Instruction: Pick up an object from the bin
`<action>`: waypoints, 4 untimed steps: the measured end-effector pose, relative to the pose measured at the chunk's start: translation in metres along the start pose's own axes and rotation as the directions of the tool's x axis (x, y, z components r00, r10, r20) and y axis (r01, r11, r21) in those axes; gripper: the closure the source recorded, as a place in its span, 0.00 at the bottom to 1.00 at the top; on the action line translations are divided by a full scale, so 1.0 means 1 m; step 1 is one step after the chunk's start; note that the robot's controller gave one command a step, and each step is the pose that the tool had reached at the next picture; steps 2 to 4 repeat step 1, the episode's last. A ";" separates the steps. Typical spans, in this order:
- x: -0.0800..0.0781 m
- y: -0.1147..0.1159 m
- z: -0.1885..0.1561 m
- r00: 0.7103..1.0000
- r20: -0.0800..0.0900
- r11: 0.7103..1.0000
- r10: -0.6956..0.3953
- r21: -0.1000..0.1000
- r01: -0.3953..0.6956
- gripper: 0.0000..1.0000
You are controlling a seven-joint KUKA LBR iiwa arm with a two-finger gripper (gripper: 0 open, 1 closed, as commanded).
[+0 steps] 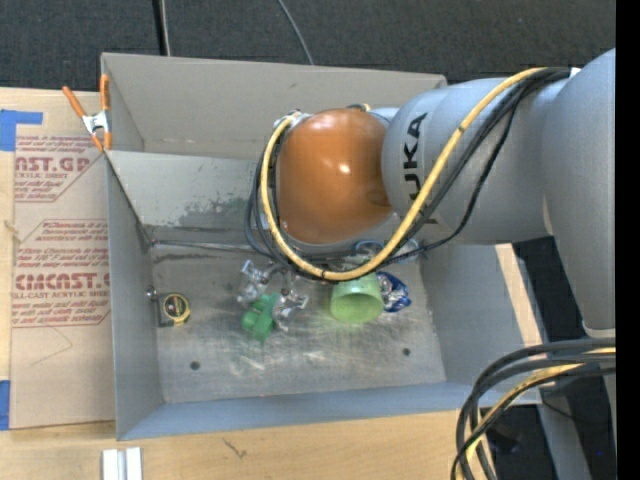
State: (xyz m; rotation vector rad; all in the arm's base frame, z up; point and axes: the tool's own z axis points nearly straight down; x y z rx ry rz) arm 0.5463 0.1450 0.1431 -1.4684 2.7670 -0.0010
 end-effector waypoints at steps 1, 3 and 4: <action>-0.002 0.000 -0.037 1.000 -0.002 1.000 0.001 -0.002 -0.001 1.00; -0.002 0.000 -0.037 1.000 -0.002 1.000 0.001 -0.002 -0.001 1.00; -0.002 0.000 -0.037 1.000 -0.002 1.000 0.001 -0.002 -0.001 1.00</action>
Offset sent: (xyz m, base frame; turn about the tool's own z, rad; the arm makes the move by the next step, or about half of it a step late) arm 0.0000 0.0000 0.0345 0.0000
